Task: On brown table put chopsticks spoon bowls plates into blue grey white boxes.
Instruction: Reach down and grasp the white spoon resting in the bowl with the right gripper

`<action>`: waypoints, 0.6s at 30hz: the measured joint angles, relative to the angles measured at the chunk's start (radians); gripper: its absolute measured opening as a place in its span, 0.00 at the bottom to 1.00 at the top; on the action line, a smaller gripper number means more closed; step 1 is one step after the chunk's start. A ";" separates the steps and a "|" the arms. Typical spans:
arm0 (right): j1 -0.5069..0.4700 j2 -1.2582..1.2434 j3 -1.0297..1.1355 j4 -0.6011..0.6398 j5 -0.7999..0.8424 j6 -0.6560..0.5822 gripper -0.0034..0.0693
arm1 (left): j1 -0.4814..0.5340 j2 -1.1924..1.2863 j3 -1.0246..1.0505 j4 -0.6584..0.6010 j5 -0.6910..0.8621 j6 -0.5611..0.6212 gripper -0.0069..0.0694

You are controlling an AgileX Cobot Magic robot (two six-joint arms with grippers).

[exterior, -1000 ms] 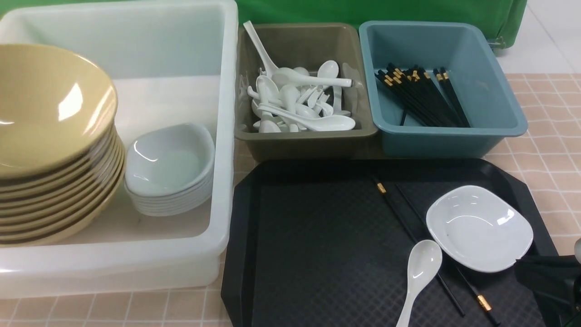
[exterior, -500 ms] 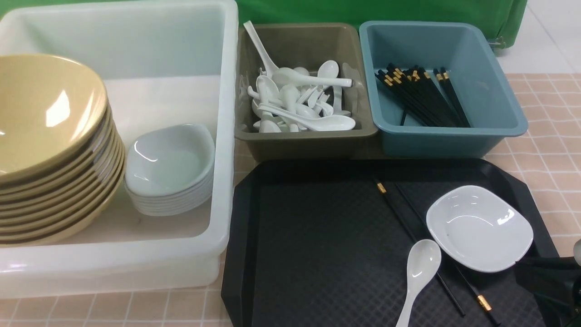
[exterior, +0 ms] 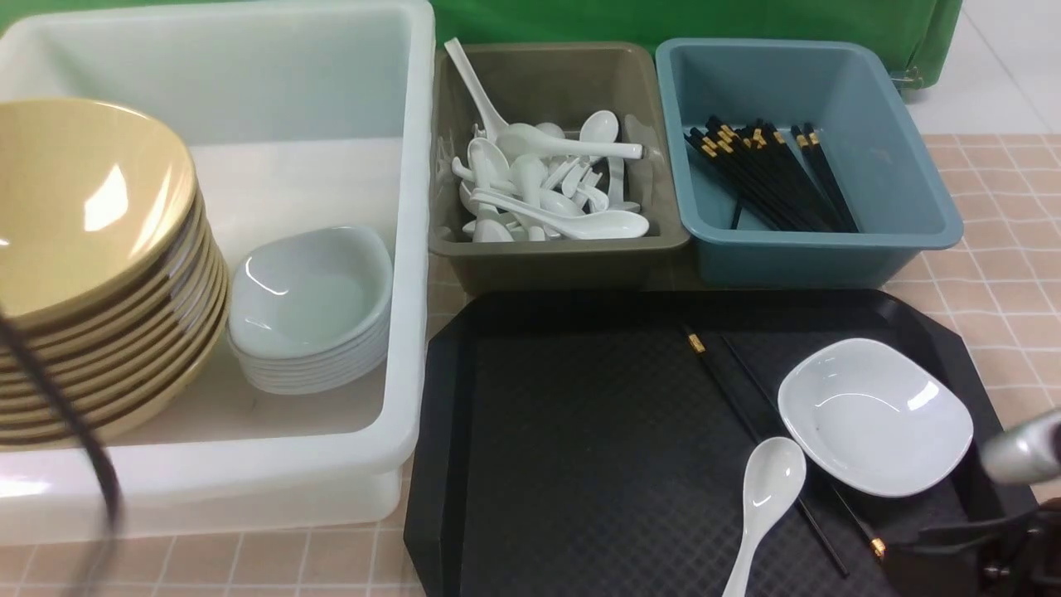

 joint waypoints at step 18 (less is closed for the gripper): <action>0.184 0.730 -0.305 0.117 -0.171 -0.042 0.60 | -0.119 -0.155 0.437 -0.167 -0.194 0.124 0.09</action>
